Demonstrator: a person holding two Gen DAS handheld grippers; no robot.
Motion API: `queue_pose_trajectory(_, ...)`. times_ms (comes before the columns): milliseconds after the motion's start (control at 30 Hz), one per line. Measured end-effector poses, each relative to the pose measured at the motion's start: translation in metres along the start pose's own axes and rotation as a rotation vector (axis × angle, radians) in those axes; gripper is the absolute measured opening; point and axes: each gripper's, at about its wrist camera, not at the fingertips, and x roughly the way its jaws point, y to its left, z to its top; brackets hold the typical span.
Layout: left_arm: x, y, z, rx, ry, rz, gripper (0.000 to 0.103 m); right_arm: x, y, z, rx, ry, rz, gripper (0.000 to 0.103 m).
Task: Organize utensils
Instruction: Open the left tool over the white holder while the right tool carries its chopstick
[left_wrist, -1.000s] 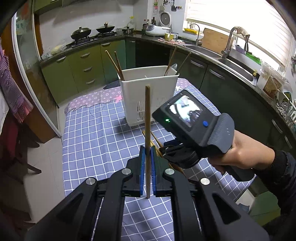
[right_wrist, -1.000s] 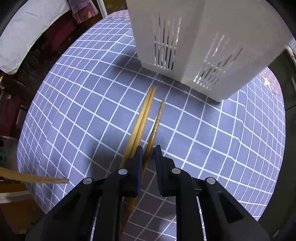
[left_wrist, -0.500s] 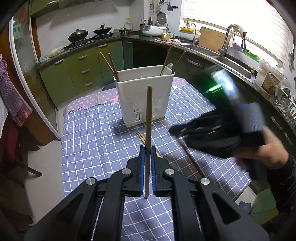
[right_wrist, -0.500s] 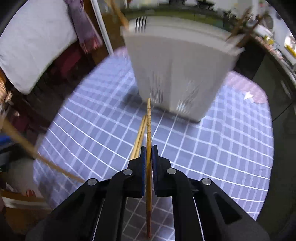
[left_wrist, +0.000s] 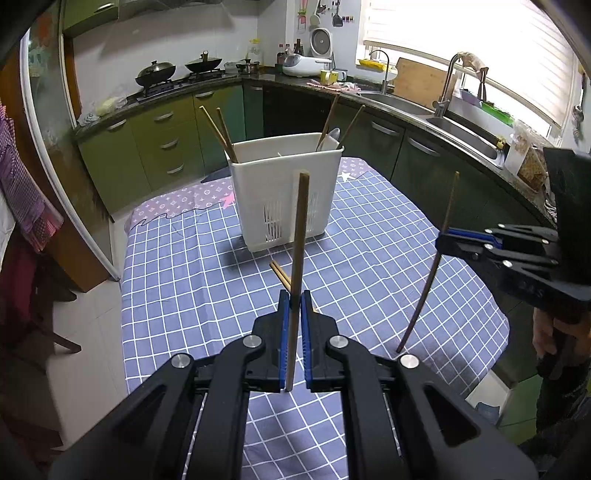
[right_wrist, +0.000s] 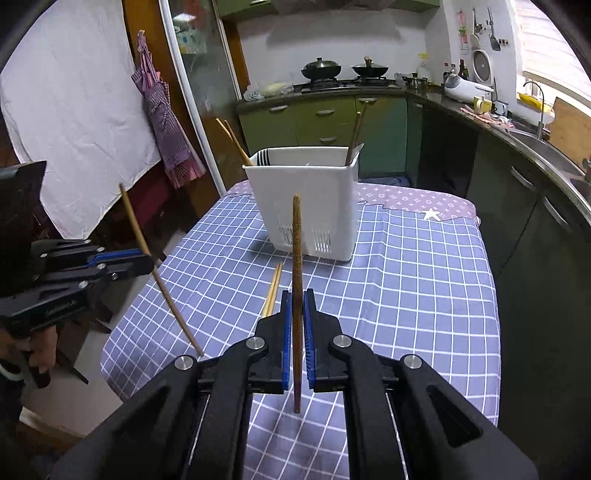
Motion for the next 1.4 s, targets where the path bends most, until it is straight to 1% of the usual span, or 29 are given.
queue_pose_trajectory(200, -0.004, 0.001, -0.002, 0.002, -0.007, -0.002, 0.006, 0.002, 0.001, -0.010, 0.011, 0.001, 0.010, 0.007)
queue_pose_trajectory(533, -0.010, 0.001, 0.002, 0.010, -0.023, 0.001, 0.006, 0.009, 0.000, -0.012, 0.021, 0.018, 0.018, 0.007)
queue_pose_trajectory(800, -0.011, -0.002, 0.008, 0.020, -0.029, -0.004, 0.006, 0.007, 0.002, -0.012, 0.019, 0.012, 0.031, 0.007)
queue_pose_trajectory(900, -0.014, -0.002, 0.015, 0.022, -0.034, -0.008, 0.006, 0.006, 0.003, -0.012, 0.016, 0.009, 0.035, 0.007)
queue_pose_trajectory(1033, -0.024, -0.003, 0.035, 0.025, -0.054, -0.020, 0.006, 0.006, 0.003, -0.012, 0.014, 0.007, 0.039, 0.007)
queue_pose_trajectory(1167, -0.039, -0.005, 0.068, 0.040, -0.102, -0.004, 0.006, 0.006, 0.002, -0.012, 0.016, 0.004, 0.045, 0.007)
queue_pose_trajectory(1333, -0.058, -0.001, 0.124, 0.020, -0.176, 0.002, 0.006, 0.003, -0.002, -0.013, 0.022, -0.001, 0.049, 0.007)
queue_pose_trajectory(1400, -0.063, 0.000, 0.144, 0.016, -0.214, 0.018, 0.006, 0.001, -0.003, -0.013, 0.024, -0.005, 0.050, 0.007)
